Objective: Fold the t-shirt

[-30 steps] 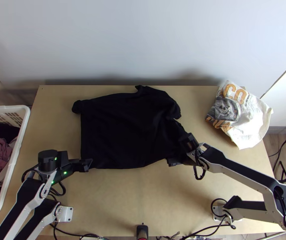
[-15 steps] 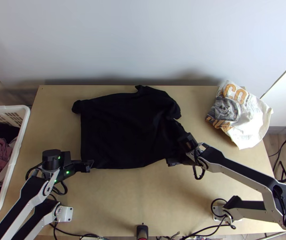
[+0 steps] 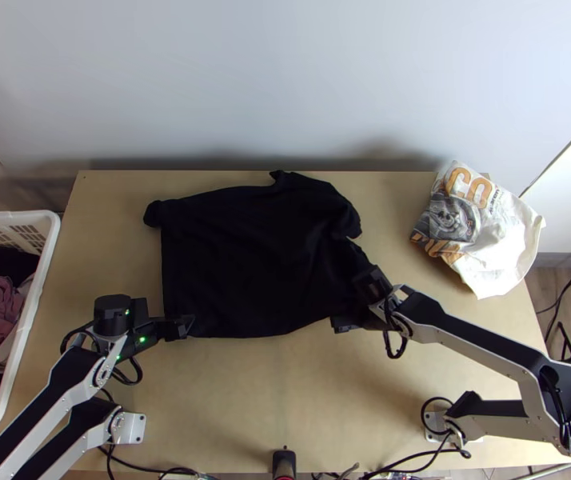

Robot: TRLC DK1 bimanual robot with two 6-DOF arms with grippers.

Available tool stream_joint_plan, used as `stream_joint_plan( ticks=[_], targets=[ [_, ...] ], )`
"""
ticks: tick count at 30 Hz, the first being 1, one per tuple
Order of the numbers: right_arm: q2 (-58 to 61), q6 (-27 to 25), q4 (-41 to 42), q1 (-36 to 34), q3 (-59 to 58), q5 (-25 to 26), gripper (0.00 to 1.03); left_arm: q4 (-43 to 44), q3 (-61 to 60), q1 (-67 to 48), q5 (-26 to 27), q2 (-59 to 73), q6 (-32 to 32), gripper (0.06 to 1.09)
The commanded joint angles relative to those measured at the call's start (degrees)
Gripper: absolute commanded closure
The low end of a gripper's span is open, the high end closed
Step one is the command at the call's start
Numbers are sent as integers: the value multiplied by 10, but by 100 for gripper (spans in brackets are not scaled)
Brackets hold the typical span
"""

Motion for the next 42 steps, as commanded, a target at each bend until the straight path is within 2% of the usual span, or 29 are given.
stream_joint_plan(
  ticks=[1, 12, 14, 15, 17, 18, 19, 20, 21, 22, 27, 32, 34, 39, 42],
  targets=[
    [10, 1, 1, 1, 7, -1, 7, 11, 2, -7, -2, 12, -8, 11],
    [17, -16, -20, -28, 25, 0, 7, 14, 3, -6, -15, 7, -8, 11],
    [15, -24, -30, -27, 26, 1, 15, 8, 5, -8, -15, 9, -6, 11],
    [14, -25, -30, -25, 25, 7, 18, 5, 6, -10, -15, 10, -6, 15],
    [13, -31, -30, -21, 27, 20, 25, 2, 7, -10, -16, 8, -6, 42],
    [12, -32, -30, -20, 27, 22, 28, 3, 7, -10, -22, 6, -6, 60],
    [11, -32, -30, -20, 27, 23, 35, 7, 8, -10, -27, 7, -3, 86],
    [10, -35, -30, -18, 27, 26, 48, 8, 10, -10, -29, 12, 0, 103],
    [5, -41, -29, -16, 24, 43, 67, 1, 12, -10, -28, 12, 10, 102],
    [3, -54, -18, -9, 21, 57, 74, -4, 13, -14, -28, 8, 21, 103],
    [-13, -92, -5, -6, 19, 71, 88, -4, 11, -16, -31, 8, 34, 104],
    [-38, -109, 25, -7, 1, 78, 96, -15, 20, -16, -30, 9, 37, 104],
    [-69, -120, 51, -6, -16, 78, 100, -22, 27, -17, -11, 6, 35, 105],
    [-114, -128, 90, -9, -46, 78, 100, 2, 18, 18, 47, -13, 22, 105],
    [-124, -129, 91, -16, -50, 77, 100, -4, 19, 20, 55, -8, 23, 105]
  ],
)
